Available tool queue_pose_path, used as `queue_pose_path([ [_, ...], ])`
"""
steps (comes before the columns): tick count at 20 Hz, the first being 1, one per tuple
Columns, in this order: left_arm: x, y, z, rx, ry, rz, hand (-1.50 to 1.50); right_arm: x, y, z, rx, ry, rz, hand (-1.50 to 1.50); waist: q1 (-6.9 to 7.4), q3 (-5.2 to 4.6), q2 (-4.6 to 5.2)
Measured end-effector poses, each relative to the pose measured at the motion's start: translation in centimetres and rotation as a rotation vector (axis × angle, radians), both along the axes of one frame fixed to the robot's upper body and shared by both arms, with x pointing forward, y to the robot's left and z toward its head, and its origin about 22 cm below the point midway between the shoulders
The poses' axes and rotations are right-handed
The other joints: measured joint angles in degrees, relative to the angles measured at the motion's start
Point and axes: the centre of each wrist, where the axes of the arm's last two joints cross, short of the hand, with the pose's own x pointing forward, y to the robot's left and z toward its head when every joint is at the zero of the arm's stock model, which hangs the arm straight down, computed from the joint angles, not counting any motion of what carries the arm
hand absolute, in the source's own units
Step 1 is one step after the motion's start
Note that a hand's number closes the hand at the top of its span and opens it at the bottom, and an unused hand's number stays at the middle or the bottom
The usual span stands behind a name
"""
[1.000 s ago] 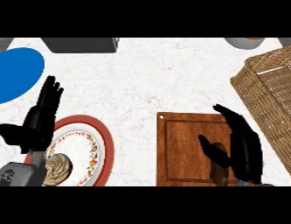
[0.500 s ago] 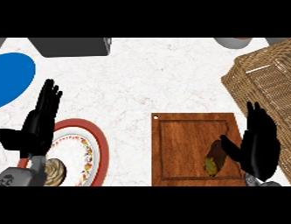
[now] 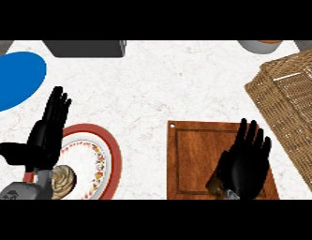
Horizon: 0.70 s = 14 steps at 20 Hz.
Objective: Pick the sweet potato from the cutting board and place it in the basket
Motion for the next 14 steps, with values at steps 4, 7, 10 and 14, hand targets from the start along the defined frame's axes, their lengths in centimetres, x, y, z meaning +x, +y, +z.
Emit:
queue_pose_path([
  [4, 0.0, -0.6, 0.3, -0.007, -0.007, -0.013, 0.00, -0.3, 2.6, 1.9, -0.025, 0.031, -0.001, -1.50, 0.86, 0.37, 0.34],
  [7, -0.1, -0.8, 0.5, -0.014, -0.009, -0.016, 0.00, -0.7, 3.2, 2.4, -0.059, 0.056, -0.015, -1.50, 1.01, 0.52, 0.48],
  [10, -0.2, -0.9, 0.7, -0.015, -0.008, -0.023, 0.00, -0.7, 3.2, 2.7, -0.091, 0.080, -0.035, -1.50, 1.18, 0.62, 0.67],
  [14, -0.5, -0.9, 0.7, -0.017, -0.007, -0.023, 0.00, -1.1, 3.0, 3.2, -0.114, 0.099, -0.061, -1.50, 1.05, 0.72, 0.76],
])
